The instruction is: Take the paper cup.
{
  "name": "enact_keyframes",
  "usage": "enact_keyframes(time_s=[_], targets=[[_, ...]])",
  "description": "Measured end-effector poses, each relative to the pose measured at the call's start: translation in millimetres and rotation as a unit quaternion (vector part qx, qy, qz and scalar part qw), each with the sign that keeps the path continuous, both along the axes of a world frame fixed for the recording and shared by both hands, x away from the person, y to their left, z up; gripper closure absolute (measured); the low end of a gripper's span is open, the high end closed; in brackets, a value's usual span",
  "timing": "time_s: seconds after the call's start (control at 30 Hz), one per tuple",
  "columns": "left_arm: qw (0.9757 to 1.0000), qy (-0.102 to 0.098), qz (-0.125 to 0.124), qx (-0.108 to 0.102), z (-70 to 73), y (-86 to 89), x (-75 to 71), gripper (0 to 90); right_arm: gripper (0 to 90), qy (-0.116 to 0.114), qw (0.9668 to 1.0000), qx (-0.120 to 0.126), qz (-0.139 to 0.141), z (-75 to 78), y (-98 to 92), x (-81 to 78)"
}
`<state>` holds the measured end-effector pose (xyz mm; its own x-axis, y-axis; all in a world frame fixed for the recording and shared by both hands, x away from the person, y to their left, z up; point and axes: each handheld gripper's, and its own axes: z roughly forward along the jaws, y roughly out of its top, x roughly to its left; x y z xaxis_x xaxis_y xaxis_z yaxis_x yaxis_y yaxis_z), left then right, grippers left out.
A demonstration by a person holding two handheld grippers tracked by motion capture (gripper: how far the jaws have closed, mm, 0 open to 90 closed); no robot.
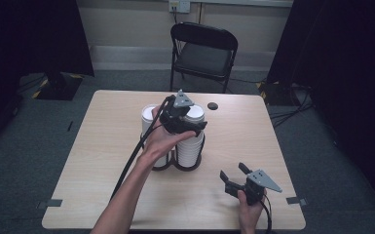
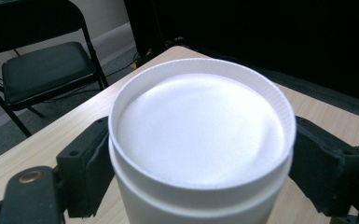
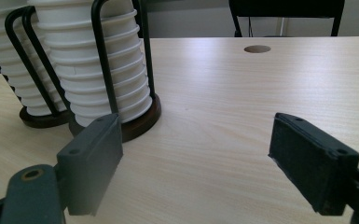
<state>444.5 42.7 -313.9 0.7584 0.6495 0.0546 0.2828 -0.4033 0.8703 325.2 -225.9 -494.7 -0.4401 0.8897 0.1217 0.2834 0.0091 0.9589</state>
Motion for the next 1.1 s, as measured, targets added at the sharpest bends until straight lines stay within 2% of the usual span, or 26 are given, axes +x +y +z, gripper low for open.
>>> enact_keyframes(time_s=[0.13, 0.3, 0.37, 0.47, 0.57, 0.83, 1.1], targets=[[1.0000, 0.004, -0.001, 0.007, -3.5, -0.9, 2.6, 18.7, 16.8, 0.000, 1.0000, 0.001, 0.000, 0.0, -0.2, 0.3], [0.9999, 0.000, 0.001, 0.012, -5.5, -2.9, 2.3, 18.3, 16.8, 0.000, 1.0000, -0.005, -0.001, 0.1, 1.0, 0.1], [0.9999, 0.007, 0.000, 0.012, -6.5, -2.5, 4.2, 18.1, 16.8, 0.001, 1.0000, -0.004, -0.001, 0.2, 0.9, 0.2], [0.9996, 0.003, -0.001, 0.030, -8.9, -6.0, 4.7, 17.9, 16.8, 0.000, 1.0000, -0.004, -0.002, 0.2, 0.9, 0.1], [0.9997, 0.007, -0.002, 0.022, -8.6, -5.0, 5.3, 19.0, 16.8, 0.000, 1.0000, -0.004, -0.001, 0.2, 1.0, 0.2], [0.9998, 0.009, -0.001, 0.019, -7.9, -4.2, 4.9, 19.8, 16.8, 0.002, 1.0000, -0.005, -0.002, 0.2, 1.1, 0.5], [1.0000, -0.007, -0.003, 0.001, -1.8, -1.8, 0.7, 19.8, 16.5, 0.003, 1.0000, -0.002, -0.003, 0.2, 0.5, 0.6]])
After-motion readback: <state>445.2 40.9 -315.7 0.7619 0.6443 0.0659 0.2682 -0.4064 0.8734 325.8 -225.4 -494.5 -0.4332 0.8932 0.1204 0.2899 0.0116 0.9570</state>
